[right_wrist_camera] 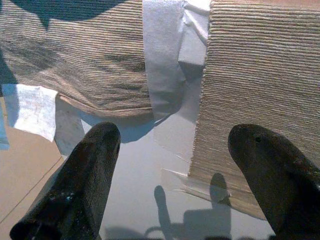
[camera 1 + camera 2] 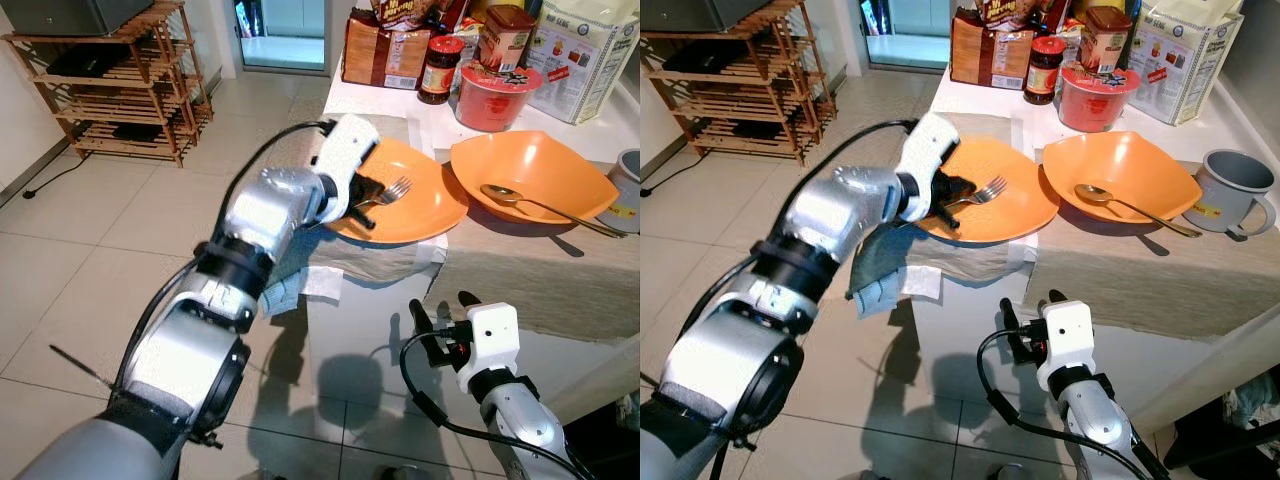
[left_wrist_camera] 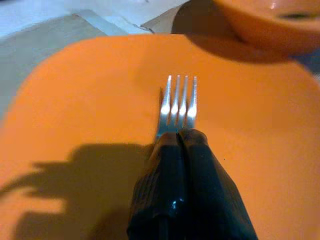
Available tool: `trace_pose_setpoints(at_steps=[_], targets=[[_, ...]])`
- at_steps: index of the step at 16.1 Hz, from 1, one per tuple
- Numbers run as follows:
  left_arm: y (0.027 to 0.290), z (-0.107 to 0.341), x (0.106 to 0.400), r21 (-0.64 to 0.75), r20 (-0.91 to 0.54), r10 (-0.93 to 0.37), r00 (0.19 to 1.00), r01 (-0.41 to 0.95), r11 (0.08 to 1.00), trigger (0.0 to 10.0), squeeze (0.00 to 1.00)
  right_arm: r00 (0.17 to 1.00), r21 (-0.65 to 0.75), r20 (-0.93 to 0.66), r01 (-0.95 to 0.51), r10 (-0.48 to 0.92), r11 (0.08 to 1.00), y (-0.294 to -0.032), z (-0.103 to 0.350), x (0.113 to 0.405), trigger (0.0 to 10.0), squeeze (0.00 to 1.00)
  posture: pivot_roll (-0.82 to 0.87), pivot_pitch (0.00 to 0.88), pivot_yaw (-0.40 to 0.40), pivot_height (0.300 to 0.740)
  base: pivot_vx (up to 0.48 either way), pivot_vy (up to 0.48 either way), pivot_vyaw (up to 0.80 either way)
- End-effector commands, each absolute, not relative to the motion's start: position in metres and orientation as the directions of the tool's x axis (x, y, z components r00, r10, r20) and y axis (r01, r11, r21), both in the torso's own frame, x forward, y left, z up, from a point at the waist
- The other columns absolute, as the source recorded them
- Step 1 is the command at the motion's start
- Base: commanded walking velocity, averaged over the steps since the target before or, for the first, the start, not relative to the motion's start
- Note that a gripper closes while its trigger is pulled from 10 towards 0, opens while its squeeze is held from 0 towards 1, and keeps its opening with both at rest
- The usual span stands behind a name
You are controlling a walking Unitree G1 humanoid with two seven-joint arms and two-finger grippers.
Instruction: Setting the table
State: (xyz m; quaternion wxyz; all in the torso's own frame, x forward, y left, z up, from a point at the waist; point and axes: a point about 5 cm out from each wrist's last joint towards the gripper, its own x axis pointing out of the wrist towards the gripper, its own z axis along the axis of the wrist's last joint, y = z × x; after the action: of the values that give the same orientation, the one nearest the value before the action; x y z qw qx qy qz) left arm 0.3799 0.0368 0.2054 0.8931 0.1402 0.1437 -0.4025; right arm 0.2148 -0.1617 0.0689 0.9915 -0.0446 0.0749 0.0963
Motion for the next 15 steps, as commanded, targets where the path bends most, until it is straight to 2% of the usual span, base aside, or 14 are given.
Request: trace_pose_setpoints(at_steps=[1,4,10,15], targets=[[0.038,0.212,0.380,0.234,-0.347,-0.679,0.647,0.761,0.605,10.0,1.00,0.967,-0.080,-0.183,-0.194,0.177,0.978,-0.162,0.065,0.213,10.0,0.00,-0.12,0.022,0.048,0.727,0.000,0.000,0.00],[0.047,0.214,0.379,0.325,-0.361,-0.664,0.655,0.756,0.568,10.0,1.00,0.967,-0.079,-0.183,-0.193,0.176,0.978,-0.162,0.065,0.212,10.0,0.00,-0.12,0.026,0.050,0.727,0.000,0.000,0.00],[0.079,0.242,0.377,0.315,-0.305,-0.673,0.674,0.738,0.597,10.0,1.00,0.965,-0.073,-0.191,-0.194,0.177,0.978,-0.162,0.063,0.211,10.0,0.00,-0.11,0.028,0.047,0.727,0.000,0.000,0.00],[0.105,0.239,0.366,0.256,-0.359,-0.668,0.652,0.757,0.601,10.0,1.00,0.962,-0.066,-0.196,-0.205,0.188,0.977,-0.160,0.062,0.213,10.0,0.00,-0.09,0.020,0.040,0.727,0.000,0.000,0.00]])
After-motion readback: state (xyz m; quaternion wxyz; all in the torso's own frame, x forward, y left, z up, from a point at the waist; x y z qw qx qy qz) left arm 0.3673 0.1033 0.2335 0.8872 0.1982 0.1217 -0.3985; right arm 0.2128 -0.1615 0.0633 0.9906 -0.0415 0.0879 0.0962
